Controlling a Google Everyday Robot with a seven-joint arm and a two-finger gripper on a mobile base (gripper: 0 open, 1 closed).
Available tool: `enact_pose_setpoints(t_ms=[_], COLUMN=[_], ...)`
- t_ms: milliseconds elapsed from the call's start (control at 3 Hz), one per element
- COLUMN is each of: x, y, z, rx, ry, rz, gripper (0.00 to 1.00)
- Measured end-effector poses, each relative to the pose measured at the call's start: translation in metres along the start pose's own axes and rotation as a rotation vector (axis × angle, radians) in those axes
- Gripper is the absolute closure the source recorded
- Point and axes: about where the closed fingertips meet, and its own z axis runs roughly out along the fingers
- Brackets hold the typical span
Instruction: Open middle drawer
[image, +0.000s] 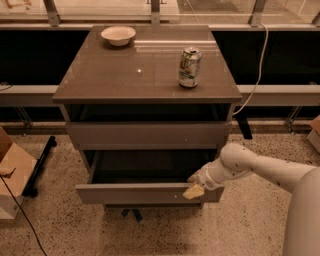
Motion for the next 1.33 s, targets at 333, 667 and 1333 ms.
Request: enact_pose_setpoints(t_ms=[333, 667, 1333], x=[0.000, 0.000, 0.023], y=[0.001, 0.001, 0.017], z=[0.001, 0.002, 0.023], rx=[-0.002, -0.003, -0.094], ry=[0.000, 0.001, 0.106], rz=[0.000, -0.001, 0.005], gripper=[0.00, 0.00, 0.26])
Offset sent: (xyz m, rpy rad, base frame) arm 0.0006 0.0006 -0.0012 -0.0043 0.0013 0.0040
